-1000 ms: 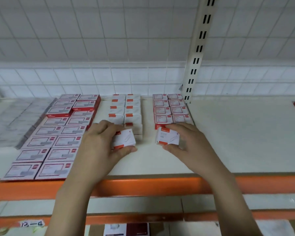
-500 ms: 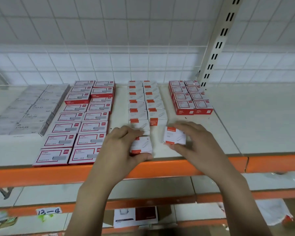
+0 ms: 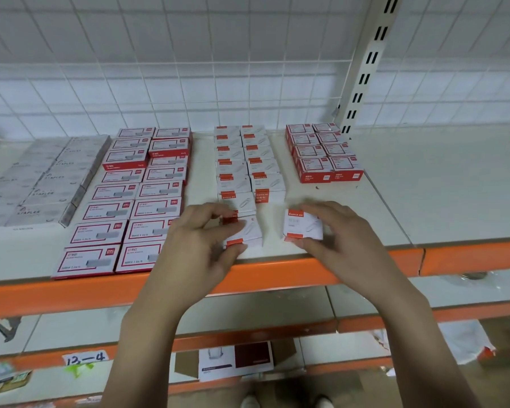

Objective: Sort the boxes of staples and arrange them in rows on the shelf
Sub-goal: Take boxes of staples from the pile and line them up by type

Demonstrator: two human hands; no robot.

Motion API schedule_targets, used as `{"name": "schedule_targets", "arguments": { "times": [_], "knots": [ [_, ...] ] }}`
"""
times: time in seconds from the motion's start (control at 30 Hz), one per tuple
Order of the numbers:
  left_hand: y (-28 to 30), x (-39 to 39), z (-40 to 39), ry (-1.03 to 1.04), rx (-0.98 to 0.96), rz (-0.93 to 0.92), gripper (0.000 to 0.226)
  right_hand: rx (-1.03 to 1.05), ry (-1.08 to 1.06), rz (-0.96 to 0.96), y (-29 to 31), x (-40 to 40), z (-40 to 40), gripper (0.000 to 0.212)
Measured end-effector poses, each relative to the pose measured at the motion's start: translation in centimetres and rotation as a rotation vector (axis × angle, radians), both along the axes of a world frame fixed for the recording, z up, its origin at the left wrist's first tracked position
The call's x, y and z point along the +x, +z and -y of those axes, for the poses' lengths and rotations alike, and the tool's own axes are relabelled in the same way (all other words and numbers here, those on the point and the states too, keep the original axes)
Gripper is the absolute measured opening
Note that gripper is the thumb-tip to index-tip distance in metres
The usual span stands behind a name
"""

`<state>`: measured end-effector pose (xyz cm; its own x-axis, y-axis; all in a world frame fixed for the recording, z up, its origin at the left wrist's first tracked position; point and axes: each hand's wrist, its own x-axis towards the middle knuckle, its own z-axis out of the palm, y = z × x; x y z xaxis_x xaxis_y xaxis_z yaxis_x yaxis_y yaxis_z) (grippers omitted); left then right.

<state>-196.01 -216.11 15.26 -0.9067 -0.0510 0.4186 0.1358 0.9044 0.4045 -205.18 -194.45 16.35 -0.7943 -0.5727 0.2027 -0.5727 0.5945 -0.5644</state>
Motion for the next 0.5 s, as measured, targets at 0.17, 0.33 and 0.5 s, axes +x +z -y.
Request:
{"name": "schedule_targets", "arguments": {
  "times": [0.17,0.33,0.5],
  "knots": [
    [-0.1,-0.5,0.1,0.017,-0.045,-0.001,0.041,-0.027,0.026,0.01,0.1,-0.1,0.2,0.046],
    [-0.1,-0.6,0.3,0.0,-0.021,0.025,0.035,-0.022,0.014,0.004,0.0,-0.5,0.5,0.043],
    [0.2,-0.4,0.3,0.012,-0.003,0.052,0.035,0.033,0.008,-0.046,0.0,-1.1,1.8,0.04]
  ]
}}
